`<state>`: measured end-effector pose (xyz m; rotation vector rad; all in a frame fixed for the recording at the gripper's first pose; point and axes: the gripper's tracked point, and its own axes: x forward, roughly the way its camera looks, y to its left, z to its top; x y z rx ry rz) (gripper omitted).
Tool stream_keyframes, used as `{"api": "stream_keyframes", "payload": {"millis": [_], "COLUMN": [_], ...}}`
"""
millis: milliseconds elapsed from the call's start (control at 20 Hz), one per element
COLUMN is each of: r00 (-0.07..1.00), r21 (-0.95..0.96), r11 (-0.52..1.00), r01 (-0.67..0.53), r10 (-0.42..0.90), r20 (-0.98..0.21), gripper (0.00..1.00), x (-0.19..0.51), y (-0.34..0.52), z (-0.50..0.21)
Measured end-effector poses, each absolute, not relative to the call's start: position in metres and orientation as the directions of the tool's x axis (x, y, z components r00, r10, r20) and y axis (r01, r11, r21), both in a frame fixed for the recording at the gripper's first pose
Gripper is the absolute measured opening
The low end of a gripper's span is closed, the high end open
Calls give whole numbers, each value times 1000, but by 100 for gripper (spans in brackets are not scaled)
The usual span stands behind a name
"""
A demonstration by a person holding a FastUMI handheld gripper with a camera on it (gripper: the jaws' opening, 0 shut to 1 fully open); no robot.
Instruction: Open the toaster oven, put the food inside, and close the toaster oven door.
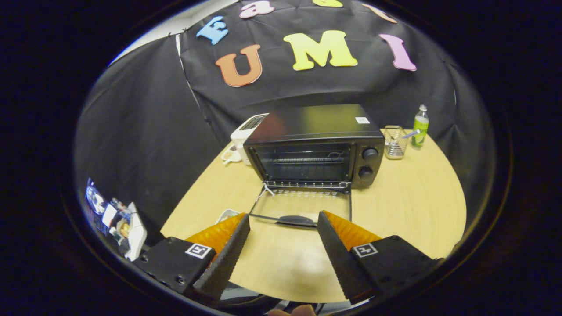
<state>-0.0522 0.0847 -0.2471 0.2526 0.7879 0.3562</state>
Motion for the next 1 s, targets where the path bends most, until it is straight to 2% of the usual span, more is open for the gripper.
{"api": "stream_keyframes", "payload": {"millis": [300, 500, 800, 1000], "r00": [532, 390, 232, 153], "r21": [517, 673, 730, 731], "r11": [837, 736, 683, 682], "r01": [-178, -77, -15, 4], "r10": [524, 643, 713, 722], "r20": [-665, -659, -662, -674], "gripper": [100, 100, 98, 92], "x": [-67, -77, -79, -75], "y": [96, 133, 183, 211], "z": [-244, -266, -313, -342]}}
